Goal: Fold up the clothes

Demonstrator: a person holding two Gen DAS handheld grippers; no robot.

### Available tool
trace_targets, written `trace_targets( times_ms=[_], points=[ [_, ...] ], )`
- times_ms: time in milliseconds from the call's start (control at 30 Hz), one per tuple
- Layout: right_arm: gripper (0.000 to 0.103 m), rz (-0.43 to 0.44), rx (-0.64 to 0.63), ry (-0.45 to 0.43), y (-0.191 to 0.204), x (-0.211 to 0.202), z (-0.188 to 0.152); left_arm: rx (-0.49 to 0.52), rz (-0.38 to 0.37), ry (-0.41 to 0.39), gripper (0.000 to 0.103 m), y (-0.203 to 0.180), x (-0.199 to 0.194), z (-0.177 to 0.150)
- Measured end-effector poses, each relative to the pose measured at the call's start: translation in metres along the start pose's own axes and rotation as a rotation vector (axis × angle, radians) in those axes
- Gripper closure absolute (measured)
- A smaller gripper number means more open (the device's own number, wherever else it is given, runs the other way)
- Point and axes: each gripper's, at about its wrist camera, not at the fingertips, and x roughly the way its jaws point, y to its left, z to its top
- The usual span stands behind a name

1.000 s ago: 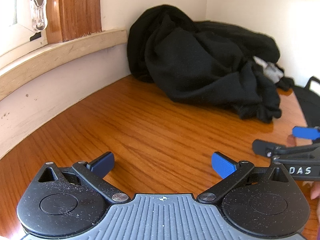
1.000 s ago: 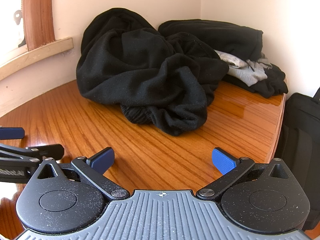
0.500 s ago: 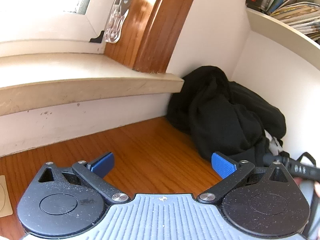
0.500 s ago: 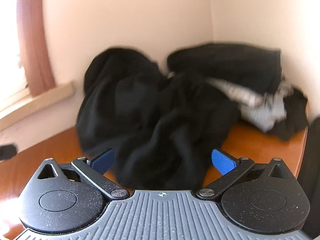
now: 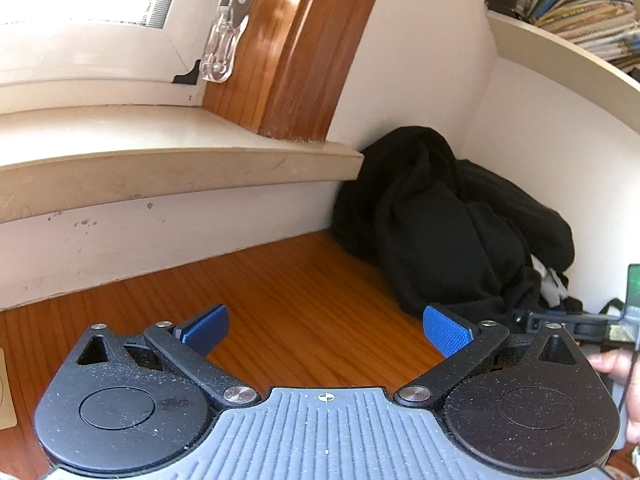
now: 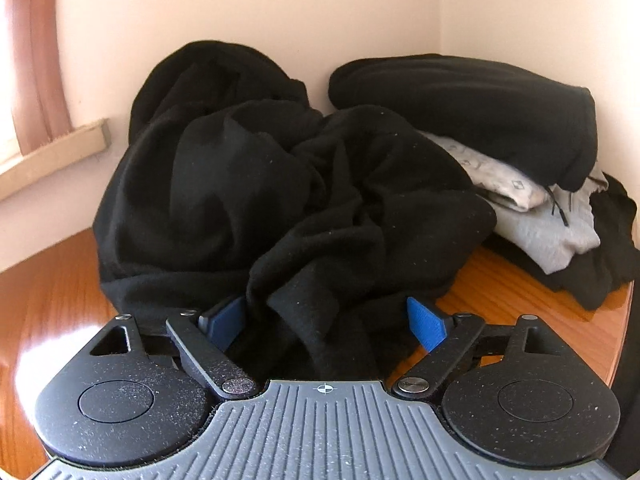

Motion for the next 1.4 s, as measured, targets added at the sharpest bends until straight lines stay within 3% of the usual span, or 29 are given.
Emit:
trace_targets(
  times_ms=[67,367,433,500,533,700,867,1167,1333,1400],
  points=[
    [0.0,-0.029,-0.015,-0.007,-0.001,0.0,-0.001,-0.012,0.0,-0.001,0.0,0.001,0.0,0.0],
    [0.001,-0.065,-0.174,-0.073,0.007,-0.009,-0.006,-0.016,-0.009,-0.004,0.0,-0.002,0.001,0.003],
    [0.006,-0.065,-0.203,-0.088,0.01,-0.014,-0.004,-0.015,-0.004,-0.008,0.0,-0.002,0.001,0.003],
    [0.023,-0.006,-0.175,-0.058,0.011,-0.017,-0.001,-0.015,0.001,-0.012,0.0,-0.002,0.001,0.003],
    [0.027,0.014,-0.166,-0.046,0.011,-0.016,0.001,-0.014,0.004,-0.014,0.0,-0.002,0.001,0.002],
    [0.06,0.05,-0.209,-0.01,0.023,-0.013,0.006,-0.024,0.005,-0.019,0.0,0.0,0.001,0.002],
    [0.079,0.114,-0.182,0.047,0.026,-0.012,0.006,-0.018,-0.029,-0.006,0.0,-0.002,0.0,0.003],
    [0.08,0.283,-0.263,0.083,0.072,-0.042,-0.017,0.0,-0.097,-0.003,0.0,-0.007,-0.002,0.003],
    [0.089,0.41,-0.376,0.049,0.116,-0.072,-0.038,-0.013,-0.086,0.002,0.0,-0.001,0.001,0.003],
    [0.089,0.437,-0.367,0.021,0.126,-0.083,-0.041,-0.021,-0.076,0.004,0.0,0.003,0.002,0.003]
  ],
)
